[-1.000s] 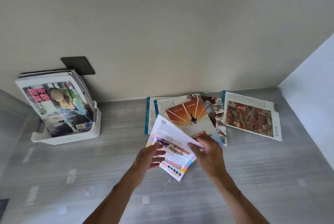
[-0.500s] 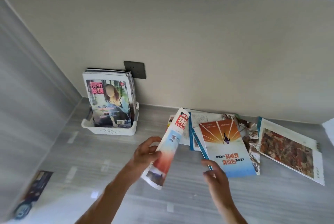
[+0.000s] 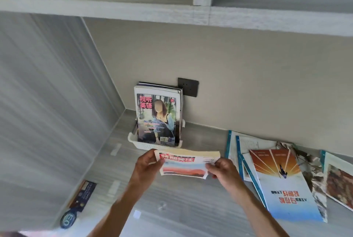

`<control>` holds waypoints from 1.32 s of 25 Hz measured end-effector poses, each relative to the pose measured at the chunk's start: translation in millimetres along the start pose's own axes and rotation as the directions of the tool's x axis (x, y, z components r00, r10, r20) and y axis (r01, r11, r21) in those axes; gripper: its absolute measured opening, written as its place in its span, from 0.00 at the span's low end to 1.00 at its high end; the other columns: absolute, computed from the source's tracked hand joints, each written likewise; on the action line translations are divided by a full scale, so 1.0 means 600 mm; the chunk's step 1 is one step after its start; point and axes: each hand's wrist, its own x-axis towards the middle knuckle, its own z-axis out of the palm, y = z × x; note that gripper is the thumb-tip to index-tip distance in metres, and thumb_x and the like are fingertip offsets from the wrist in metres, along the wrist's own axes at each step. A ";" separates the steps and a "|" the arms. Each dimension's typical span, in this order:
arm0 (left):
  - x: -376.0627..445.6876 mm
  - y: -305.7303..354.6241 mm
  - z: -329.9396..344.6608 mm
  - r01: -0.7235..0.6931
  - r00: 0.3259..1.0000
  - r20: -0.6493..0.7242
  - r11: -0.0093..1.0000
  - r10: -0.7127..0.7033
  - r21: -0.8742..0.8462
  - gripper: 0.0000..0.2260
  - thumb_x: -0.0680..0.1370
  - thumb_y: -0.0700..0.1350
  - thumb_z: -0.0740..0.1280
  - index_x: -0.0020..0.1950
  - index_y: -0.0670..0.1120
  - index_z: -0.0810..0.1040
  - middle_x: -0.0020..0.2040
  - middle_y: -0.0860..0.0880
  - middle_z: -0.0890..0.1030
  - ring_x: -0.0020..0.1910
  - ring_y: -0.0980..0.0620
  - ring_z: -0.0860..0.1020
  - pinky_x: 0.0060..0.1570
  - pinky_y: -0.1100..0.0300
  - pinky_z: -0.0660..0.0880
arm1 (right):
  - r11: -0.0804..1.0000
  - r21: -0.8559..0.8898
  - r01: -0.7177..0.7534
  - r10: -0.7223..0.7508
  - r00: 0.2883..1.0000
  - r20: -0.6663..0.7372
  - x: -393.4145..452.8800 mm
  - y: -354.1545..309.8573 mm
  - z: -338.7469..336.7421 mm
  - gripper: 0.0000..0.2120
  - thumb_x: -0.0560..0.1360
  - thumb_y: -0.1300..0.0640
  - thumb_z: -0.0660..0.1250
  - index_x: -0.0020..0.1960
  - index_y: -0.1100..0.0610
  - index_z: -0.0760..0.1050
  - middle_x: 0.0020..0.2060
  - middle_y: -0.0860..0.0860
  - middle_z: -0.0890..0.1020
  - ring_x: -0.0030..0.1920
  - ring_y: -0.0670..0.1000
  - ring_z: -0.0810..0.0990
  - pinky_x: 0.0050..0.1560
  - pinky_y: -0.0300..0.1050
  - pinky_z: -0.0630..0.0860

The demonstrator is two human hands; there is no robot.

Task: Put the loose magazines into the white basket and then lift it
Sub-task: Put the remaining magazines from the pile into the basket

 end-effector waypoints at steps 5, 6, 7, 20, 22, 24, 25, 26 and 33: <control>0.022 -0.012 -0.066 -0.052 0.977 -0.187 0.964 0.103 0.260 0.08 0.73 0.37 0.73 0.44 0.51 0.85 0.35 0.55 0.83 0.34 0.62 0.79 0.34 0.72 0.72 | 0.968 -0.245 0.050 -0.085 0.987 -0.135 0.012 -0.020 0.101 0.07 0.76 0.61 0.69 0.47 0.50 0.81 0.41 0.45 0.85 0.36 0.40 0.83 0.34 0.29 0.74; 0.032 -0.005 -0.079 -0.073 0.972 -0.195 0.957 0.131 0.281 0.06 0.73 0.37 0.74 0.43 0.48 0.85 0.32 0.55 0.81 0.30 0.61 0.76 0.31 0.72 0.69 | 0.925 -0.372 0.080 -0.160 0.969 -0.190 0.016 -0.030 0.109 0.04 0.75 0.59 0.69 0.45 0.50 0.81 0.42 0.47 0.83 0.36 0.43 0.82 0.33 0.31 0.73; 0.044 0.007 -0.089 -0.089 0.970 -0.192 0.954 0.148 0.286 0.04 0.72 0.38 0.74 0.41 0.47 0.86 0.29 0.54 0.78 0.26 0.61 0.72 0.28 0.70 0.66 | 0.865 -0.493 0.095 -0.238 0.943 -0.234 0.021 -0.045 0.115 0.02 0.75 0.57 0.70 0.44 0.52 0.81 0.41 0.49 0.81 0.35 0.45 0.81 0.32 0.33 0.71; 0.290 0.108 -0.208 0.001 0.982 -0.181 0.957 0.054 0.289 0.05 0.77 0.47 0.69 0.47 0.51 0.85 0.40 0.50 0.87 0.42 0.45 0.84 0.46 0.52 0.80 | 0.903 -0.428 0.033 -0.168 0.945 -0.281 0.204 -0.202 0.228 0.11 0.79 0.53 0.61 0.52 0.53 0.82 0.36 0.46 0.84 0.39 0.44 0.81 0.31 0.32 0.67; 0.305 0.089 -0.210 0.073 0.985 -0.169 0.947 -0.020 0.313 0.05 0.77 0.47 0.68 0.47 0.51 0.84 0.43 0.50 0.87 0.42 0.46 0.83 0.40 0.55 0.79 | 0.884 -0.467 -0.038 -0.102 0.957 -0.271 0.225 -0.192 0.233 0.13 0.80 0.52 0.58 0.50 0.54 0.81 0.42 0.48 0.86 0.45 0.50 0.83 0.34 0.36 0.68; 0.311 0.074 -0.216 0.111 0.988 -0.137 0.951 -0.074 0.288 0.05 0.75 0.45 0.69 0.47 0.53 0.83 0.48 0.50 0.86 0.44 0.51 0.83 0.42 0.57 0.79 | 0.868 -0.492 -0.072 -0.055 0.969 -0.239 0.242 -0.180 0.239 0.14 0.80 0.53 0.57 0.49 0.55 0.80 0.48 0.51 0.86 0.47 0.52 0.82 0.37 0.39 0.69; 0.313 0.069 -0.217 0.129 0.989 -0.110 0.955 -0.103 0.268 0.06 0.74 0.43 0.70 0.47 0.55 0.82 0.50 0.50 0.86 0.47 0.53 0.83 0.44 0.58 0.80 | 0.869 -0.488 -0.085 -0.027 0.976 -0.218 0.249 -0.176 0.242 0.13 0.80 0.54 0.57 0.52 0.56 0.80 0.53 0.52 0.85 0.48 0.52 0.80 0.37 0.39 0.69; 0.314 0.064 -0.217 0.146 0.988 -0.083 0.960 -0.130 0.240 0.08 0.74 0.42 0.70 0.49 0.56 0.81 0.53 0.50 0.85 0.49 0.53 0.83 0.44 0.58 0.79 | 0.879 -0.466 -0.098 0.006 0.981 -0.194 0.253 -0.173 0.244 0.12 0.80 0.56 0.58 0.57 0.56 0.78 0.58 0.53 0.83 0.48 0.53 0.79 0.36 0.38 0.69; 0.274 0.029 -0.169 0.191 0.981 -0.022 0.962 -0.190 0.194 0.21 0.74 0.41 0.68 0.65 0.53 0.71 0.65 0.49 0.76 0.59 0.48 0.76 0.54 0.54 0.73 | 0.974 -0.194 -0.119 0.089 0.984 -0.156 0.187 -0.148 0.223 0.23 0.74 0.68 0.58 0.64 0.49 0.71 0.65 0.51 0.76 0.64 0.54 0.75 0.55 0.43 0.72</control>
